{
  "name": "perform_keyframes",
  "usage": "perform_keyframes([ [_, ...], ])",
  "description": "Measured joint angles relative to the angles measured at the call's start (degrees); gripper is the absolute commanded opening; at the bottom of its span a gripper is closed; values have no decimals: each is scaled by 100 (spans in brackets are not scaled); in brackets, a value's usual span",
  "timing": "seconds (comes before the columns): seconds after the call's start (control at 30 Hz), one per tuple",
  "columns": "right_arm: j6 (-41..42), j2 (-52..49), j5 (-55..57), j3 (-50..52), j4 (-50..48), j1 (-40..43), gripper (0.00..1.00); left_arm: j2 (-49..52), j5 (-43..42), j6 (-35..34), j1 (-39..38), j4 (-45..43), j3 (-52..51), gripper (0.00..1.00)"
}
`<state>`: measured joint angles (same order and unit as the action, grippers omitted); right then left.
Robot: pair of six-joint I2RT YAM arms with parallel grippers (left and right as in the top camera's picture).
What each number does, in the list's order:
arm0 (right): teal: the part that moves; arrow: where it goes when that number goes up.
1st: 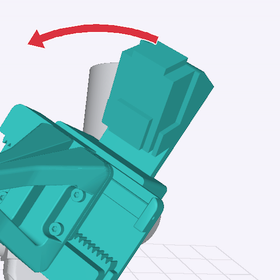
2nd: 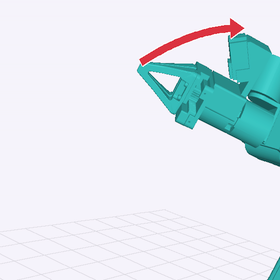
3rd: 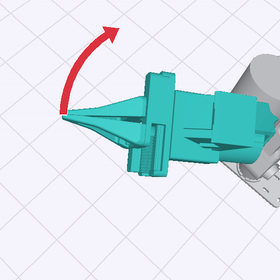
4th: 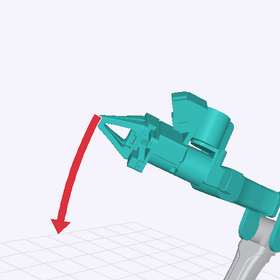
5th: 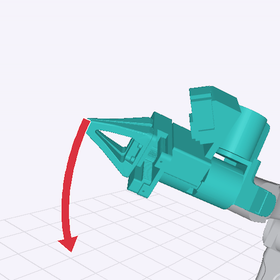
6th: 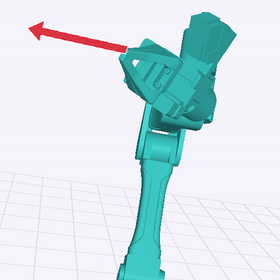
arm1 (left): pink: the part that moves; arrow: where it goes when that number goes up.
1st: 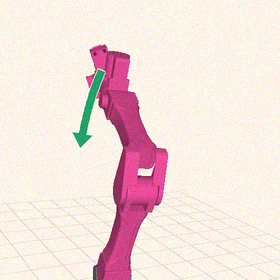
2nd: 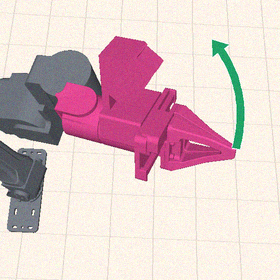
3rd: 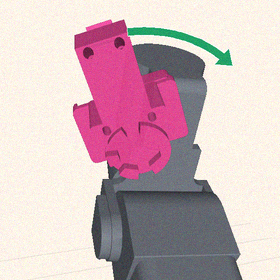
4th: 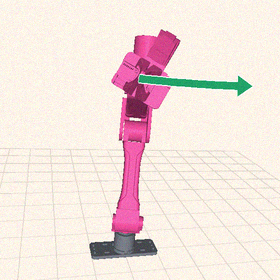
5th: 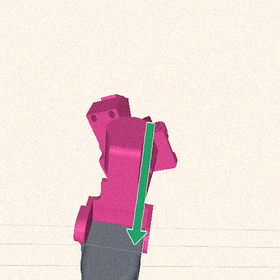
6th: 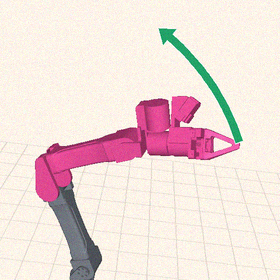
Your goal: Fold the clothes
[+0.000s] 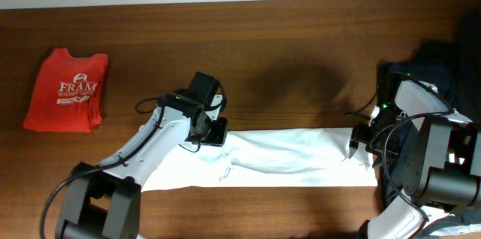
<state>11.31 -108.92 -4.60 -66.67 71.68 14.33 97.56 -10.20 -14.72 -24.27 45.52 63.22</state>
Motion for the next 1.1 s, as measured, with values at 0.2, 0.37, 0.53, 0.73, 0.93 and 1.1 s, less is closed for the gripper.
perform_keyframes([
  [0.2,2,0,0,0,-2,0,65,608,717,-509,-2,-168,2,37],
  [0.37,4,0,0,0,2,0,65,713,807,-599,-2,-190,2,31],
  [0.53,4,0,0,0,2,0,65,713,852,-634,-2,-179,44,5],
  [0.73,2,0,-2,0,2,0,65,713,756,-632,-2,13,94,0],
  [0.93,2,0,0,0,-2,0,66,542,-15,-369,-57,299,417,1],
  [1.1,4,0,0,0,-2,0,66,444,-247,-223,-435,308,402,28],
])
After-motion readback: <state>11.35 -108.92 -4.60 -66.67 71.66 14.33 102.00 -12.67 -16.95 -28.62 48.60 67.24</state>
